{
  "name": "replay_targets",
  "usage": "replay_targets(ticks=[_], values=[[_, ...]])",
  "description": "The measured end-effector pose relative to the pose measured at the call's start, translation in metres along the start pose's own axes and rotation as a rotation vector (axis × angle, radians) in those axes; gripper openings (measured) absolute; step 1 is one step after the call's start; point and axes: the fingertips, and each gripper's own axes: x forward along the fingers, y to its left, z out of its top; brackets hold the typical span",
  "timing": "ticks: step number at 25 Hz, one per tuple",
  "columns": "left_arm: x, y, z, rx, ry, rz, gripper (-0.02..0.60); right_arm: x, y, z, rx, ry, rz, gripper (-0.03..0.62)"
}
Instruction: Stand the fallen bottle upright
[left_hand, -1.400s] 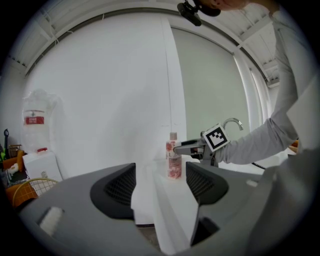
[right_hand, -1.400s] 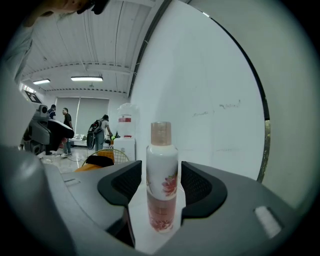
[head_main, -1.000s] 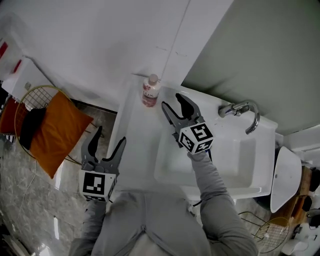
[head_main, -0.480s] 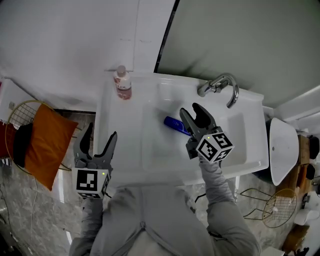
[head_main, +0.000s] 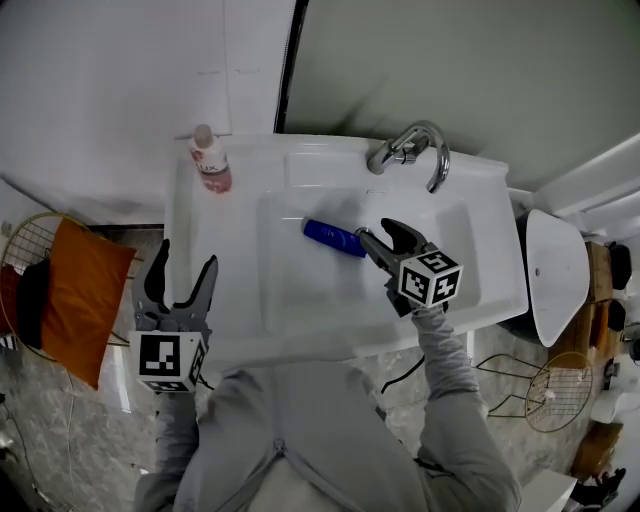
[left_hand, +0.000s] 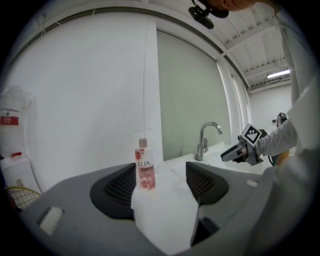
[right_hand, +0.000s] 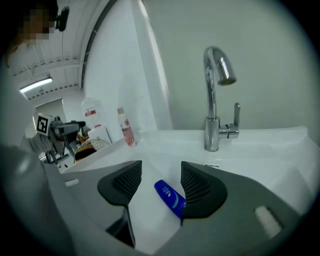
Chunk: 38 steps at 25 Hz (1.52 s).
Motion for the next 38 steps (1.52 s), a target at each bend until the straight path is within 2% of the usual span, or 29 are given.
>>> replay_targets(ticks=[4, 7, 12, 15, 18, 20, 22, 23, 25, 27, 31, 38], values=[[0.0, 0.006, -0.001, 0.003, 0.012, 0.028, 0.339, 0.037, -0.001, -0.041, -0.095, 0.22, 0.099, 0.227], [0.0, 0.012, -0.004, -0.003, 0.025, 0.052, 0.339, 0.061, -0.002, -0.068, -0.146, 0.336, 0.148, 0.227], [0.0, 0.024, -0.011, -0.012, 0.055, 0.094, 0.339, 0.086, -0.021, -0.101, -0.197, 0.469, 0.124, 0.227], [0.003, 0.027, -0.015, -0.019, 0.073, 0.108, 0.339, 0.089, -0.036, -0.12, -0.182, 0.529, 0.1, 0.227], [0.009, 0.024, -0.021, -0.025, 0.092, 0.107, 0.339, 0.085, -0.053, -0.129, -0.078, 0.537, 0.059, 0.227], [0.013, 0.022, -0.023, -0.028, 0.101, 0.103, 0.339, 0.082, -0.055, -0.13, 0.1, 0.501, 0.057, 0.227], [0.017, 0.018, -0.022, -0.026, 0.109, 0.093, 0.339, 0.077, -0.048, -0.134, 0.274, 0.481, 0.104, 0.227], [0.019, 0.016, -0.021, -0.025, 0.112, 0.087, 0.339, 0.073, -0.042, -0.137, 0.325, 0.493, 0.139, 0.227], [0.025, 0.012, -0.022, -0.025, 0.118, 0.076, 0.339, 0.066, -0.031, -0.15, 0.356, 0.555, 0.202, 0.227], [0.029, 0.009, -0.023, -0.025, 0.125, 0.067, 0.339, 0.062, -0.025, -0.165, 0.343, 0.624, 0.229, 0.226], [0.035, 0.006, -0.025, -0.019, 0.129, 0.056, 0.339, 0.065, -0.026, -0.186, 0.384, 0.688, 0.223, 0.226], [0.04, 0.01, -0.028, -0.019, 0.143, 0.059, 0.339, 0.068, -0.038, -0.192, 0.439, 0.7, 0.171, 0.225]])
